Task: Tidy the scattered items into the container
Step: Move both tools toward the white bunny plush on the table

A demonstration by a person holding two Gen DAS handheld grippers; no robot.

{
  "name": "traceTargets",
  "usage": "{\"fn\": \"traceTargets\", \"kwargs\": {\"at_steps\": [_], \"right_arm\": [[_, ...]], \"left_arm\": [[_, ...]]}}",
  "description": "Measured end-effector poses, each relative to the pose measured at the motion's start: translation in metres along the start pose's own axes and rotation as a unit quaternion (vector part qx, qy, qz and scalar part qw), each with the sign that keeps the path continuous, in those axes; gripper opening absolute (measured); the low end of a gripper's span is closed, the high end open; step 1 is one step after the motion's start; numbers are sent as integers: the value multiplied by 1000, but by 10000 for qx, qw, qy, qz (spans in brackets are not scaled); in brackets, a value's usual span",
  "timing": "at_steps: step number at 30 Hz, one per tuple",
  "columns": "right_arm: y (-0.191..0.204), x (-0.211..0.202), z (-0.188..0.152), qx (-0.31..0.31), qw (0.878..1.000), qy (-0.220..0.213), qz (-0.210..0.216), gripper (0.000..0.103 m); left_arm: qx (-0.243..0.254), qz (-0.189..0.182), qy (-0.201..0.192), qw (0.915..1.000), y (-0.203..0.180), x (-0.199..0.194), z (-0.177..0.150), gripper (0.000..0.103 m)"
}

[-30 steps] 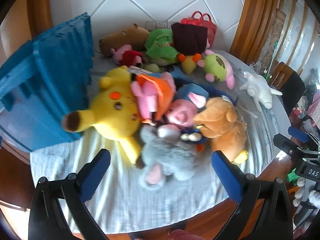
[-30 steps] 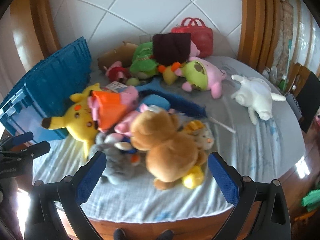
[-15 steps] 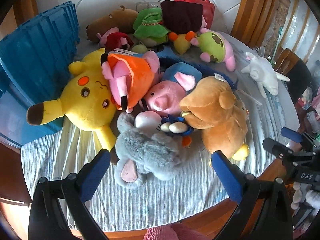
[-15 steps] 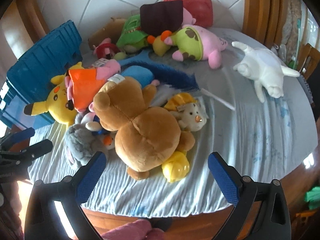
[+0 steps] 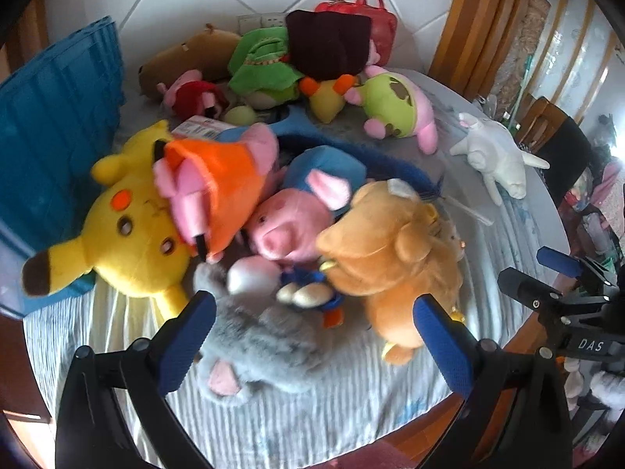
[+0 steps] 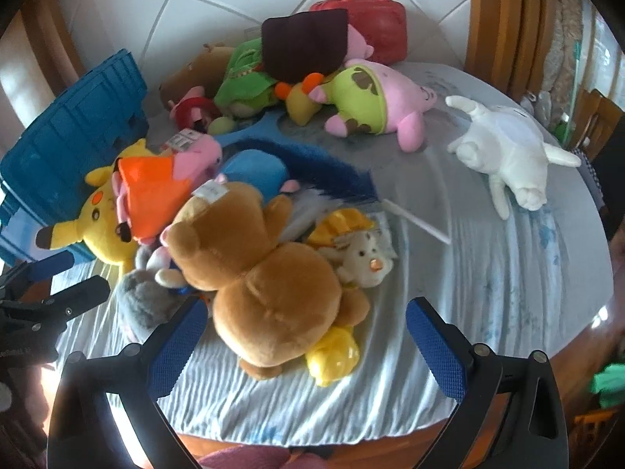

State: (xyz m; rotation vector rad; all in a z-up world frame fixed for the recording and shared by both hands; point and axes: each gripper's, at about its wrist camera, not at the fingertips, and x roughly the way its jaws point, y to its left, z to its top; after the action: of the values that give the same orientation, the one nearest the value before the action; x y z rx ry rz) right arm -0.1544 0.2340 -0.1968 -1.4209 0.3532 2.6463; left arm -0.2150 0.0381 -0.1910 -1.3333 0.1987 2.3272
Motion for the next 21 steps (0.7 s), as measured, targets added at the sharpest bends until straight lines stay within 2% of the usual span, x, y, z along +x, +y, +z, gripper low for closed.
{"fn": "traceTargets", "kwargs": {"at_steps": [6, 13, 16, 21], "right_arm": [[-45, 2, 16, 25, 10000, -31, 89, 103], [-130, 2, 45, -370, 9990, -11, 262, 103], [-168, -3, 59, -480, 9986, -6, 232, 103], [-222, -9, 78, -499, 9986, -21, 194, 103]], "left_arm": [[-40, 183, -10, 9998, -48, 19, 20, 103], [-456, 443, -18, 9980, -126, 44, 41, 103], [-618, 440, -12, 9971, -158, 52, 51, 103], [-536, 410, 61, 9977, -207, 70, 69, 103]]}}
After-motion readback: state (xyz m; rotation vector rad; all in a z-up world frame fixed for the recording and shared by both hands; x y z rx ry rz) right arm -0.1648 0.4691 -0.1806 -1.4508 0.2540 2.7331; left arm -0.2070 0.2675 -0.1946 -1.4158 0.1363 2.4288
